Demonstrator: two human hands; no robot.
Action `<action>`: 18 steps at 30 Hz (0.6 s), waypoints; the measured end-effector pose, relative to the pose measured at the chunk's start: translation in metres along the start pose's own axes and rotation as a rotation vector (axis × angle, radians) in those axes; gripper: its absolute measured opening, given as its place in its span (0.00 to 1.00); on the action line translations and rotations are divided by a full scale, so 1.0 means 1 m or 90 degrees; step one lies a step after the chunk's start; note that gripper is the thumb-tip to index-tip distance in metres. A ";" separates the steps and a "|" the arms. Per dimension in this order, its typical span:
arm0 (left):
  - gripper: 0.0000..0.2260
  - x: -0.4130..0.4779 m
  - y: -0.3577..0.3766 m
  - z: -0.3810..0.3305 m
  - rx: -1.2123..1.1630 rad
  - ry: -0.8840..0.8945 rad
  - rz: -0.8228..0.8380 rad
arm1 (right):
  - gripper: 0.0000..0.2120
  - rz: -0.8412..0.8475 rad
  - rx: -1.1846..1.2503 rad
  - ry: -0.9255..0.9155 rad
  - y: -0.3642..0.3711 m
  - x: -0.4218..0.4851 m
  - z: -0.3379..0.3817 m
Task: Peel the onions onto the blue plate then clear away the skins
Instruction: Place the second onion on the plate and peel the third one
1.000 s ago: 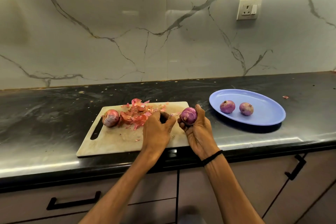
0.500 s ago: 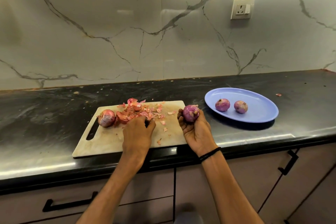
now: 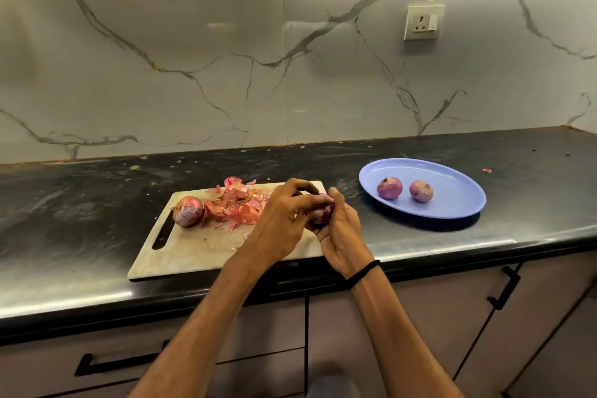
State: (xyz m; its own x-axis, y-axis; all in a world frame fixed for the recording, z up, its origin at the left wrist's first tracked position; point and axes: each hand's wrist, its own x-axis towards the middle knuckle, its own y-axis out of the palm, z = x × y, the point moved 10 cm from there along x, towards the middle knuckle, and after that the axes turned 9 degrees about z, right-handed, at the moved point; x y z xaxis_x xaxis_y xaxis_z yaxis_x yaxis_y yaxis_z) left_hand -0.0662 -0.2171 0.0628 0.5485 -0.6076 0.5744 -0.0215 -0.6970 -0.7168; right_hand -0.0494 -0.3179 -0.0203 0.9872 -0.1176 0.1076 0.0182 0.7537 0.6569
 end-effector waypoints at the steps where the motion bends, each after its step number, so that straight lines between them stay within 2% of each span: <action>1: 0.15 -0.001 -0.003 -0.001 -0.010 0.006 -0.016 | 0.17 0.005 -0.007 0.014 0.001 0.000 -0.001; 8: 0.12 -0.008 -0.017 0.015 -0.130 -0.028 -0.081 | 0.17 0.017 -0.066 0.043 0.004 -0.001 -0.004; 11: 0.15 -0.010 -0.020 0.012 -0.091 -0.018 -0.087 | 0.16 0.029 -0.084 0.029 0.006 0.000 -0.003; 18: 0.12 -0.017 -0.023 0.002 0.014 0.013 -0.139 | 0.17 0.011 -0.140 -0.003 0.002 0.004 -0.003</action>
State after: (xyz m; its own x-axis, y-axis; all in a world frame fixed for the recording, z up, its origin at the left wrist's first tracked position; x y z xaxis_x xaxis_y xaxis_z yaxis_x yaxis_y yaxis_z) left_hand -0.0735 -0.1895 0.0686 0.5206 -0.4509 0.7250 0.1139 -0.8049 -0.5823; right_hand -0.0450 -0.3148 -0.0204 0.9869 -0.1063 0.1210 0.0362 0.8785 0.4763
